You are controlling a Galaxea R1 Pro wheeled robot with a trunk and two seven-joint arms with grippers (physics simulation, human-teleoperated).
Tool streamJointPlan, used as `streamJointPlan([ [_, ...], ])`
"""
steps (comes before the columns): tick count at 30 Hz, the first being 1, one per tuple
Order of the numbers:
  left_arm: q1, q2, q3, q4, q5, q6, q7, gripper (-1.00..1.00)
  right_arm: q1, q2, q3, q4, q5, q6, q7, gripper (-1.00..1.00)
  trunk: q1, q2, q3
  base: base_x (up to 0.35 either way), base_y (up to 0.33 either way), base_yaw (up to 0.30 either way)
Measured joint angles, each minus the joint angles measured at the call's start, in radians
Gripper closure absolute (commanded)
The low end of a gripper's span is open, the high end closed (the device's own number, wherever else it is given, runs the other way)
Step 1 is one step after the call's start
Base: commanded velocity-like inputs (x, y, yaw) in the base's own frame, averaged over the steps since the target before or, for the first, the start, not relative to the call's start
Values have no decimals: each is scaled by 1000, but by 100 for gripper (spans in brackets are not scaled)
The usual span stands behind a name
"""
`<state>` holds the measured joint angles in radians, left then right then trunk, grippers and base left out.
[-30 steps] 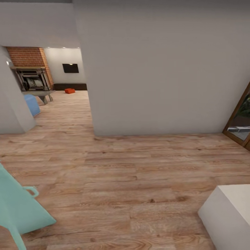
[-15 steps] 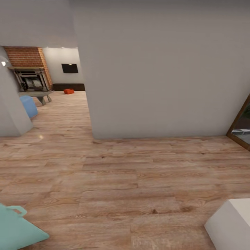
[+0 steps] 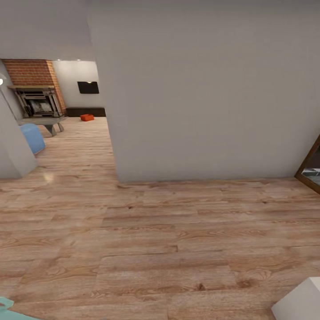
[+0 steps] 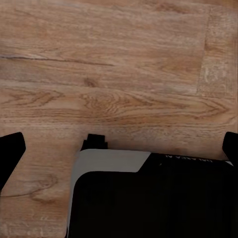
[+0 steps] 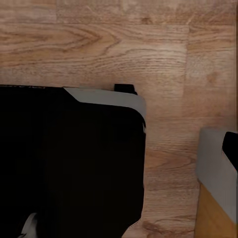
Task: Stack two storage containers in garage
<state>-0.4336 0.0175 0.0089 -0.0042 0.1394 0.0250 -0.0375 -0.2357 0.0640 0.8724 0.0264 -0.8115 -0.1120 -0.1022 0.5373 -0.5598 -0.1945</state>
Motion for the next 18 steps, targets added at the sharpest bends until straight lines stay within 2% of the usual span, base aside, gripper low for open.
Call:
streamJointPlan([
  [6,0,0,0,0,0,0,0,-100,0,-4,0,0,-1,0,0,-100,0,0,0,321,0,188],
  [18,0,-1,0,0,0,0,0,-100,0,-5,0,0,-1,1,0,-100,0,0,0,321,0,267],
])
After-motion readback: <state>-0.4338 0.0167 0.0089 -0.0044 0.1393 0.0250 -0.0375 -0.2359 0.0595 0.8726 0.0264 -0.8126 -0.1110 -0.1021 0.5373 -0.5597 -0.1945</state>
